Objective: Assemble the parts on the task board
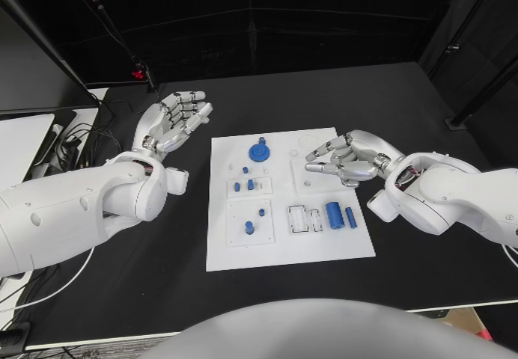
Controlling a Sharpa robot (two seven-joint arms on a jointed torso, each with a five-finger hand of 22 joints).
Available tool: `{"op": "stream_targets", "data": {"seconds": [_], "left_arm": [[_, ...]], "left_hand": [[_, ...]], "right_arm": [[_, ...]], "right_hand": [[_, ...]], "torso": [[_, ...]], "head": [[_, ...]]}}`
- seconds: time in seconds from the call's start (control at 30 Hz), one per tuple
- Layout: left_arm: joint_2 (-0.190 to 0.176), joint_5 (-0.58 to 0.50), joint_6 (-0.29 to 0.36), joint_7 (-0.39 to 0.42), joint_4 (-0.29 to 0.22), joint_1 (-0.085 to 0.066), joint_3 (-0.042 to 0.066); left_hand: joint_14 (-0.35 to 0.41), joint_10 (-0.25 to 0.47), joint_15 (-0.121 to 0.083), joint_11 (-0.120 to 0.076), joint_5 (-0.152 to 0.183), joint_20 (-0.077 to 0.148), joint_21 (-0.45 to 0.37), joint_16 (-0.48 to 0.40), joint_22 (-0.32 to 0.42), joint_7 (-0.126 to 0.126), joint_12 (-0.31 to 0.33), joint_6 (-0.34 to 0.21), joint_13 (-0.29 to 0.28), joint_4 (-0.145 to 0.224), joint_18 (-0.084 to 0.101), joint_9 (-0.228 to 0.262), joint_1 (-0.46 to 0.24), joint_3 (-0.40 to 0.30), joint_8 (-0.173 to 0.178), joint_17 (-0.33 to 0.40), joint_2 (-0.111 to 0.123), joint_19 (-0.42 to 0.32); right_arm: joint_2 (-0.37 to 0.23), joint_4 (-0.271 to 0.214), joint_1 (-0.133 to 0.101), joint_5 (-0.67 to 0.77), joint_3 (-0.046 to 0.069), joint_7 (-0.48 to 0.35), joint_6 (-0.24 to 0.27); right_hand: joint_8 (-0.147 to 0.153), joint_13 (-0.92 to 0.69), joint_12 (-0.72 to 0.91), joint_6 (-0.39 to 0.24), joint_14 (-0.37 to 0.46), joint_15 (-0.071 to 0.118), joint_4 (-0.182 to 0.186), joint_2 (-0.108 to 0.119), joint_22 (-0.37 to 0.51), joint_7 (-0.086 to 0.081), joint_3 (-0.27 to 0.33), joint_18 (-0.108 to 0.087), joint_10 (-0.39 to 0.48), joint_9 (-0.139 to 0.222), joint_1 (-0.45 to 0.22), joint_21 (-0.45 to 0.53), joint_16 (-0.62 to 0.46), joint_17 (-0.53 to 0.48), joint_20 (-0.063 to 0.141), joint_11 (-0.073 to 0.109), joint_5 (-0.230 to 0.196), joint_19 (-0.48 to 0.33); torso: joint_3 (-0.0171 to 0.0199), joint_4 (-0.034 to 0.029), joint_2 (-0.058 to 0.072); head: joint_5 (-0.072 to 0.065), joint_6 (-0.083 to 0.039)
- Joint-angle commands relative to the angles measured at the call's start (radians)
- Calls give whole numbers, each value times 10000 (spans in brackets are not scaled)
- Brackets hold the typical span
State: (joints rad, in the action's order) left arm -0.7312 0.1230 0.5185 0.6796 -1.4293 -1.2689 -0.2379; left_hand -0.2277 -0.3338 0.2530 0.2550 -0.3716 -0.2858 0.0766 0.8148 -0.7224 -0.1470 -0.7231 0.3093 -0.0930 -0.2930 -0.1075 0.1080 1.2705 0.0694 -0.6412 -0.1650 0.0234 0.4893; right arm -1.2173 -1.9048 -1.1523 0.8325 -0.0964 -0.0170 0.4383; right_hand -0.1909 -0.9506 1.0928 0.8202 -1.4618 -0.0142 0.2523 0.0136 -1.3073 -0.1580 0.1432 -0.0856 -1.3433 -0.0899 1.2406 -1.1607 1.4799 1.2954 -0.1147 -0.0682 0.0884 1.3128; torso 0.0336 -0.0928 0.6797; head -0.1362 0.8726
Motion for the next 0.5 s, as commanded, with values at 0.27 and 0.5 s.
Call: {"op": "stream_targets", "data": {"seconds": [0.27, 0.5], "left_arm": [[53, -2, 2, 1161, 25, -16, 9], [39, -2, 7, 1151, 23, -16, 9]], "left_hand": [[-35, 76, -13, 25, -65, -29, 61, 75, 10, -1482, -47, -65, 18, -8, 84, -16, -42, 61, -63, 16, -74, 34], [-36, 76, -13, 24, -65, -29, 61, 76, 10, -1482, -49, -65, 19, -8, 84, -17, -42, 61, -65, 17, -76, 34]], "right_arm": [[-795, -520, 8, 3301, -152, 3214, -256], [-1190, -875, 18, 4086, -256, 4421, -413]], "right_hand": [[-3659, -6202, 4780, -618, -1090, -156, 451, 1006, -1943, 3, -222, 335, -2275, -1213, -1147, -2159, 909, 2754, -263, -244, 1441, 1369], [-4250, -6202, 4780, -921, -1090, -41, 432, 871, -2563, 9, -332, 802, -2275, -1408, -1081, -3908, 909, 2754, -117, -205, 1726, 2466]], "torso": [[-27, 82, -14], [-17, 64, -9]], "head": [[-692, 0], [-1057, 0]]}}
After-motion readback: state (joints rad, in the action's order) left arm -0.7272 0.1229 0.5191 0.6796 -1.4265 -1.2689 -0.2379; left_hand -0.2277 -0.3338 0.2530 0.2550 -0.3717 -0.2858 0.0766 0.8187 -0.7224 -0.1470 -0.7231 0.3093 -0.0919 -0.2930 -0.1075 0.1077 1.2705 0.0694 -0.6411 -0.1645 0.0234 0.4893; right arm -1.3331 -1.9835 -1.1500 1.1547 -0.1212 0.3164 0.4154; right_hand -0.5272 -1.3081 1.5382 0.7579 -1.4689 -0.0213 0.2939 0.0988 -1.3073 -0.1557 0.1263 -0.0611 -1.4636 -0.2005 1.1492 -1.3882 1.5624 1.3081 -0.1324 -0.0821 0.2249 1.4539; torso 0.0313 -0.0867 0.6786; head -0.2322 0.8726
